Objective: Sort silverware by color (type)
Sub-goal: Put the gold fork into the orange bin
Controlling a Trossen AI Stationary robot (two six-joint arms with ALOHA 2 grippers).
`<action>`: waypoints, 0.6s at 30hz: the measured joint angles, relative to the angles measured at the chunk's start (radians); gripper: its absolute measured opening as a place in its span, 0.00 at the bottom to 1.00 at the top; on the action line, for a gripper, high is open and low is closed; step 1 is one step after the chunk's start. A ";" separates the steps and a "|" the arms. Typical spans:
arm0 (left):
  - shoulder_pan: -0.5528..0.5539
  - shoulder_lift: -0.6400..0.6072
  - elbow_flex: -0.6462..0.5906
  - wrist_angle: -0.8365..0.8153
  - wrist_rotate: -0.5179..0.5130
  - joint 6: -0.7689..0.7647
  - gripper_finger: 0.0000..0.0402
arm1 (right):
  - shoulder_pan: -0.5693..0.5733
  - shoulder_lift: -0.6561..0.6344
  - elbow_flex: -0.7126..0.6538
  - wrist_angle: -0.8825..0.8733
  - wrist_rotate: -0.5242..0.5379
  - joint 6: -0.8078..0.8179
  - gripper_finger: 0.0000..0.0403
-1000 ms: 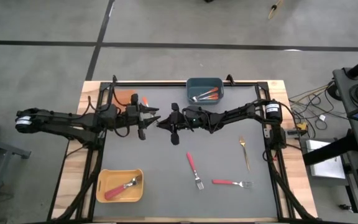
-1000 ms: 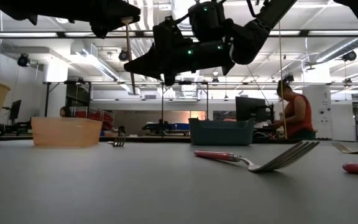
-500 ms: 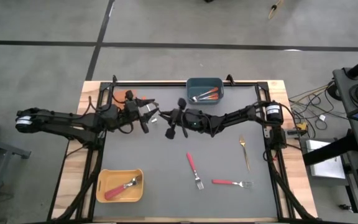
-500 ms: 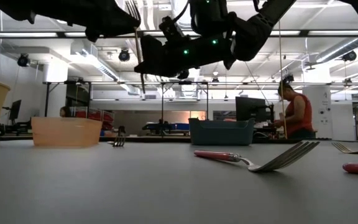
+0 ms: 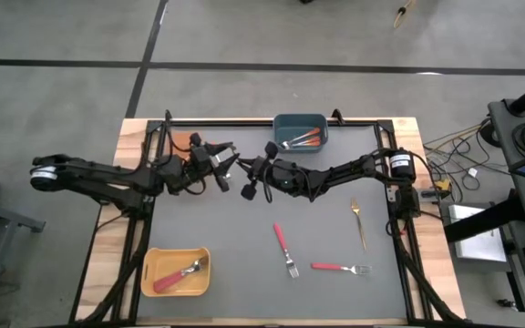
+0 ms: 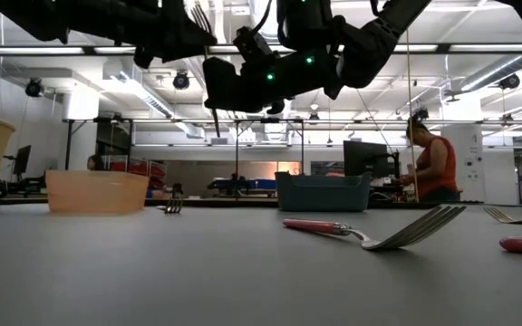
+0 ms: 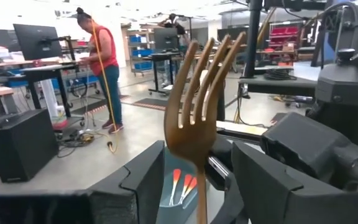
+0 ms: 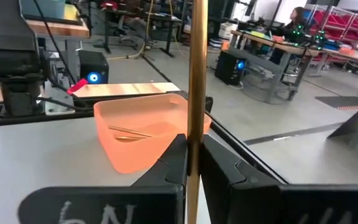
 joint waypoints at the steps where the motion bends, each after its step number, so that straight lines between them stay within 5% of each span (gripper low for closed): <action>1: 0.000 0.007 0.000 0.009 -0.004 0.000 0.41 | 0.000 0.000 0.000 0.000 0.000 0.001 0.04; 9: 0.000 0.042 0.000 0.027 -0.021 -0.038 0.30 | 0.000 0.000 0.000 0.000 0.051 -0.016 0.04; 18: 0.000 0.057 0.000 0.025 -0.029 -0.095 0.02 | 0.000 0.000 0.000 -0.003 0.050 -0.024 0.04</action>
